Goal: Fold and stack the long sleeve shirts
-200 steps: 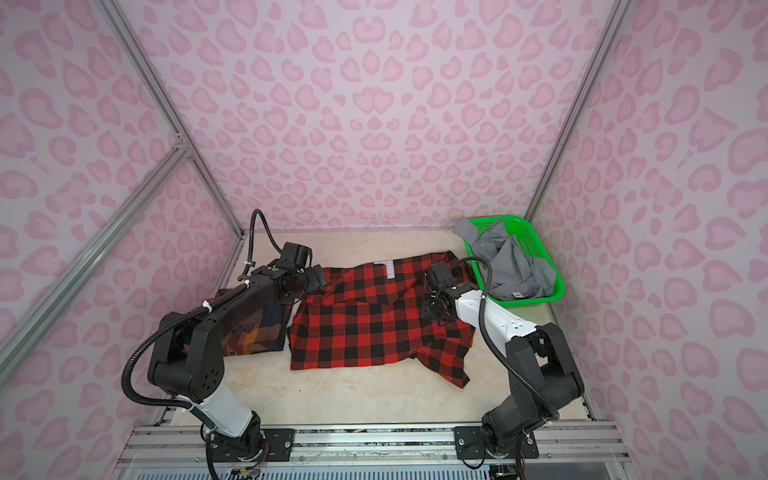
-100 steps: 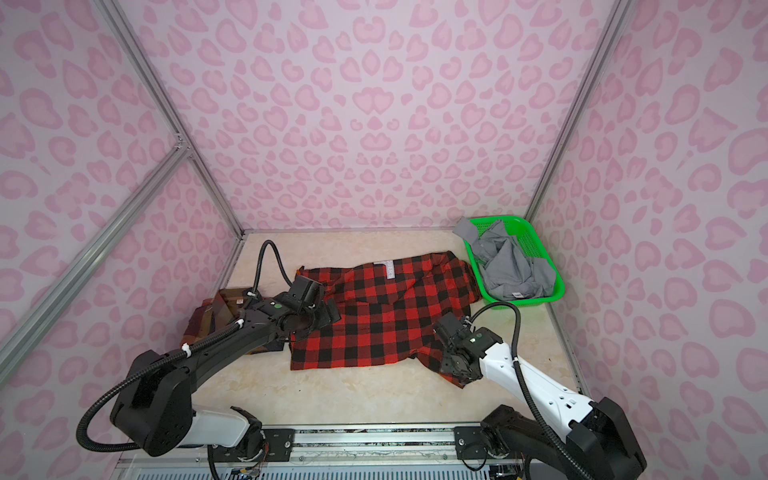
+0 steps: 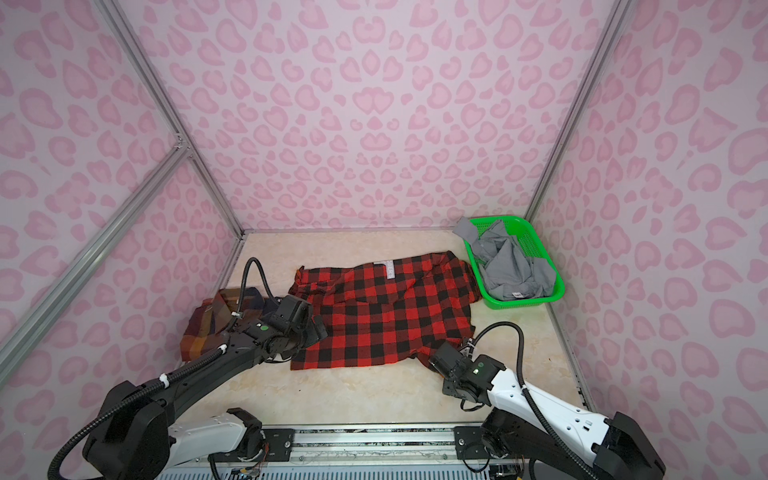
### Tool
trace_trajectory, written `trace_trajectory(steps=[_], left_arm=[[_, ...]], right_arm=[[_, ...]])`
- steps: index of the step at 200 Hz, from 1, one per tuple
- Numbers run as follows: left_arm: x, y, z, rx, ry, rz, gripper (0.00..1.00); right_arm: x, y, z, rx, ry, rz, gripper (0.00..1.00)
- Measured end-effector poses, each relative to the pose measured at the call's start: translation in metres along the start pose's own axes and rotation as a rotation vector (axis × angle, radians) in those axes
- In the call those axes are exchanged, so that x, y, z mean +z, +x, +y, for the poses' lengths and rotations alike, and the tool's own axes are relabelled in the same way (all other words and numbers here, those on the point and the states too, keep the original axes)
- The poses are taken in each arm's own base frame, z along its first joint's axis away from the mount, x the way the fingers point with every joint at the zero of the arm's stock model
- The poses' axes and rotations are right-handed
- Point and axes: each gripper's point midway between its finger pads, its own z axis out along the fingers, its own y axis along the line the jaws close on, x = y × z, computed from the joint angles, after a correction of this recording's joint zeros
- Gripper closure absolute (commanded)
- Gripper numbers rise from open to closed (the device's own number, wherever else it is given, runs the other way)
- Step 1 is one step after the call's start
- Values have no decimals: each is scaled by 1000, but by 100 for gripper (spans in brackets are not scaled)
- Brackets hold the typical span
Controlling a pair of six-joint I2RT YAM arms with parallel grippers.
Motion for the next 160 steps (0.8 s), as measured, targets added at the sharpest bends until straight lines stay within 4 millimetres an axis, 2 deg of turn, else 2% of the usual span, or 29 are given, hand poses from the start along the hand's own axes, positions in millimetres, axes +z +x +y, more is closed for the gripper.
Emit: trace_trajectory(steps=[28, 35, 45, 61, 84, 91, 105, 121, 141, 160], left_arm=[[3, 2, 3, 4, -8, -2, 2], [3, 2, 3, 6, -8, -2, 2], [5, 2, 3, 11, -8, -3, 2], [7, 2, 3, 12, -13, -2, 2], [9, 3, 5, 21, -21, 0, 2], [9, 3, 6, 21, -22, 0, 2], [9, 3, 6, 21, -25, 0, 2], [10, 2, 7, 26, -28, -3, 2], [10, 1, 7, 29, -33, -8, 2], [12, 2, 8, 34, -40, -6, 3]], right_arm=[[5, -6, 8, -20, -4, -30, 52], [8, -7, 8, -23, 1, -33, 56], [10, -8, 9, -37, 9, -36, 72], [12, -10, 11, -48, 13, -39, 87], [10, -13, 18, -68, -3, -44, 100], [7, -14, 21, -70, -13, -43, 100], [-9, -23, 32, -77, -60, -64, 100], [-42, -37, 49, -81, -151, -110, 100], [-95, -61, 72, -69, -284, -179, 100], [-123, -75, 83, -79, -326, -206, 100]])
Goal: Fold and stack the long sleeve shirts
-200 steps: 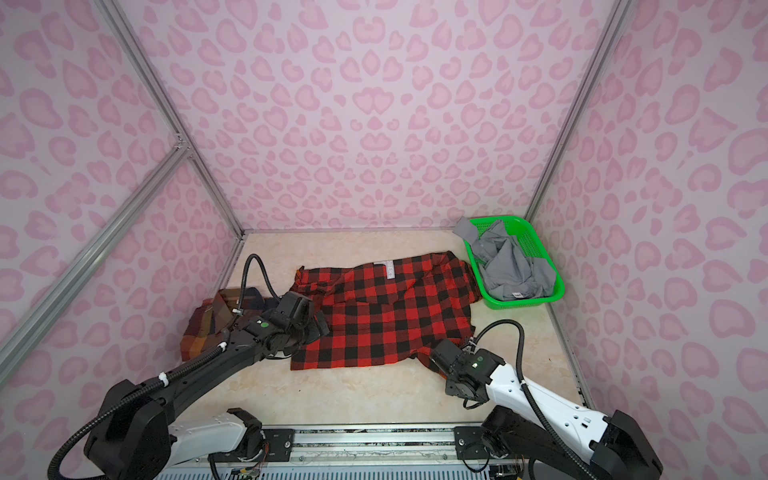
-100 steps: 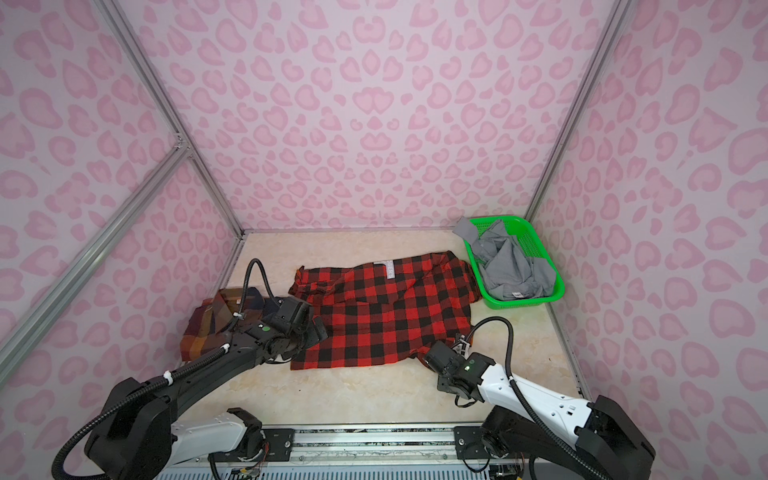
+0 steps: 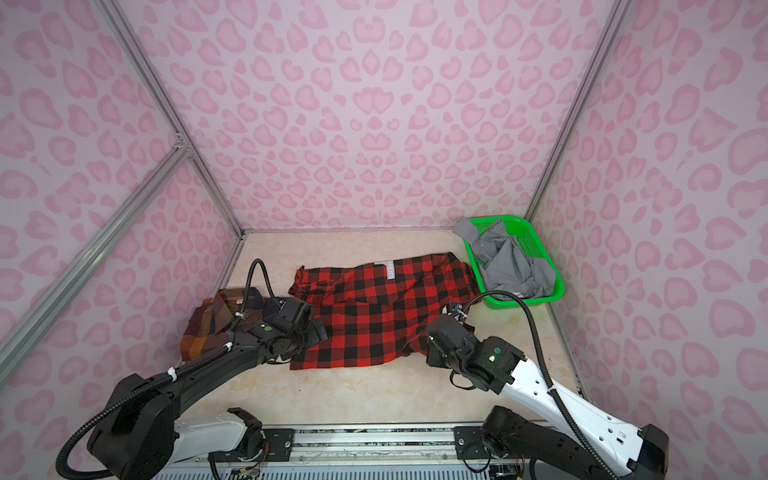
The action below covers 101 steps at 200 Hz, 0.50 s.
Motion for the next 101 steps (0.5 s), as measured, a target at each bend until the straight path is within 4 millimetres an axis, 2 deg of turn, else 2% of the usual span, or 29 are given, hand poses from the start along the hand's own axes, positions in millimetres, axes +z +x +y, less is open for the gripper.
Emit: trace_trajectory(steps=[20, 61, 80, 101], left_arm=[[1, 0, 1, 8, -4, 1, 3], [3, 3, 4, 24, -11, 8, 3], [4, 6, 6, 25, -17, 12, 3], [6, 8, 8, 26, -19, 15, 3]], right_arm=[[-8, -19, 15, -16, -16, -7, 100], [4, -63, 15, 38, 8, -3, 100], [21, -89, 21, 49, 8, 2, 100], [50, -102, 29, 34, 13, 48, 100]])
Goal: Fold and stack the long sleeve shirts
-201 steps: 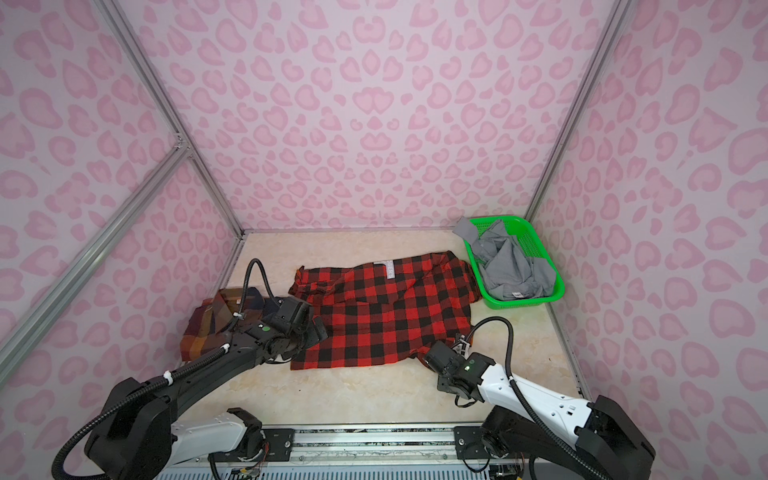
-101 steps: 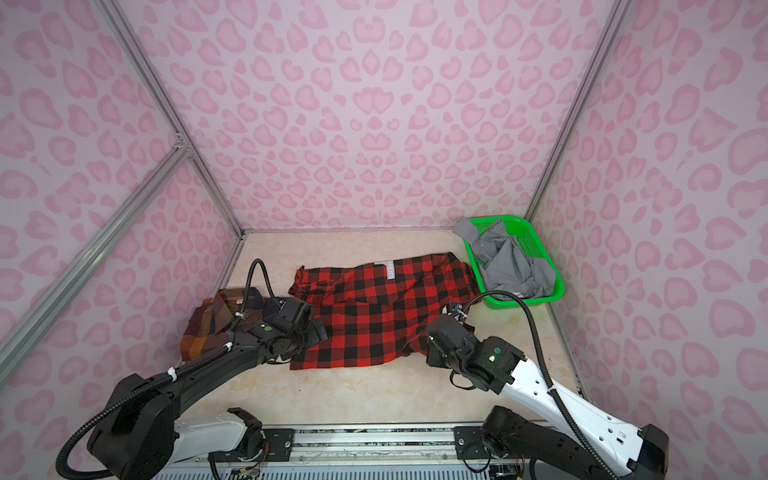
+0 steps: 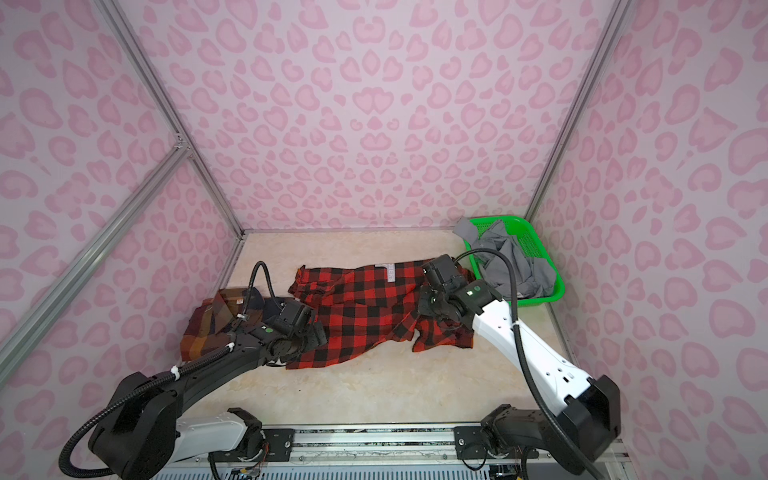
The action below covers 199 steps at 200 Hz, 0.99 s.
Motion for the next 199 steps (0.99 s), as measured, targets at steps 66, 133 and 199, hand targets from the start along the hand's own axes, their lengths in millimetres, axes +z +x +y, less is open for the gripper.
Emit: trace_trajectory(steps=[66, 133, 199], left_arm=[[3, 4, -1, 1, 15, 4, 3], [8, 9, -2, 3, 31, 16, 3], [2, 6, -12, -2, 86, 1, 3]], right_arm=[[77, -6, -17, -26, 117, 145, 58], [-5, -31, -94, 158, 166, -50, 33], [26, 57, -176, 318, 332, 131, 40]])
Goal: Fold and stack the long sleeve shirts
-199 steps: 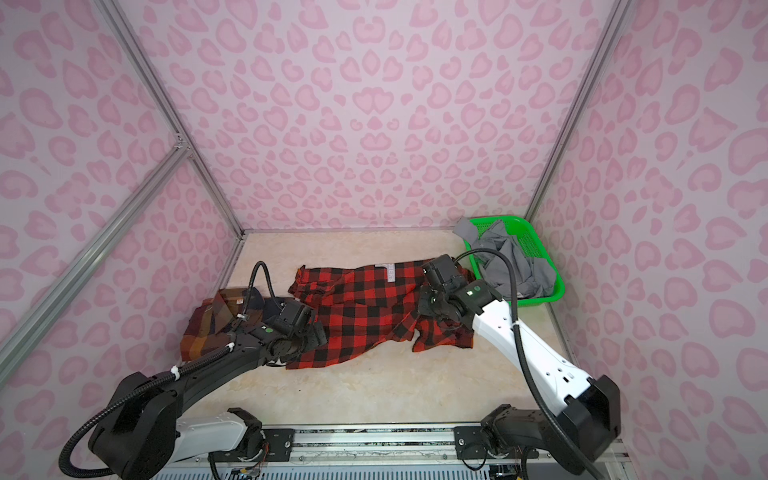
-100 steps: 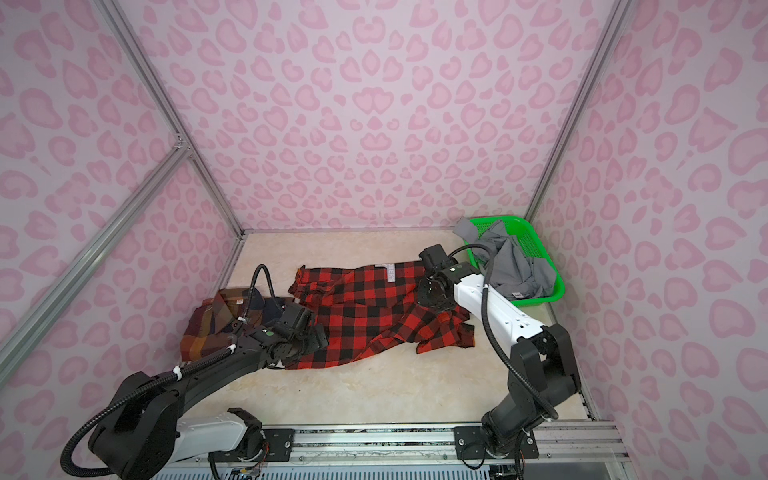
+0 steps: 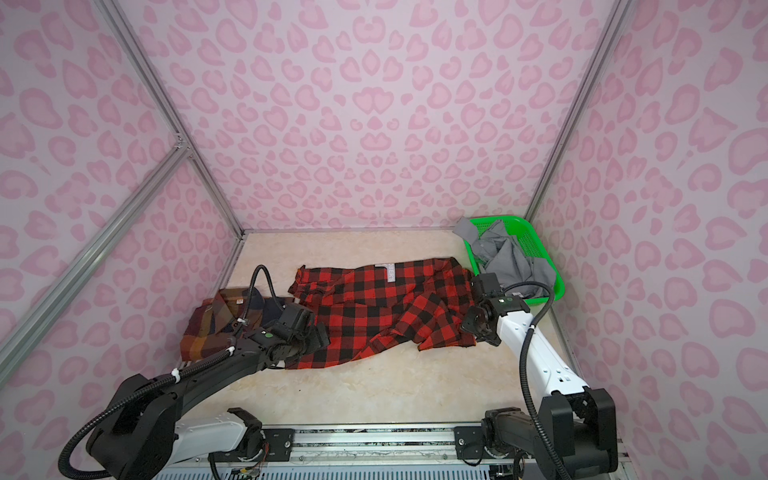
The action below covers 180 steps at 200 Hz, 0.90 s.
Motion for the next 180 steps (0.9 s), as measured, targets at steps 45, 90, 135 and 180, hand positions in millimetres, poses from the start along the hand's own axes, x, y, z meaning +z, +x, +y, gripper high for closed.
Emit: trace_trajectory(steps=[45, 90, 135, 180], left_arm=[[-5, -1, -1, -2, 15, -14, 3], [-4, 0, 1, -2, 12, -11, 3], [-4, 0, 1, -2, 12, -11, 3], [-4, 0, 1, -2, 12, -12, 3]], right_arm=[[41, 23, -11, 13, 53, 95, 47], [61, 21, -8, 31, 60, 100, 55], [74, 14, -5, 39, 63, 78, 73], [77, 6, 0, 39, 32, 24, 97]])
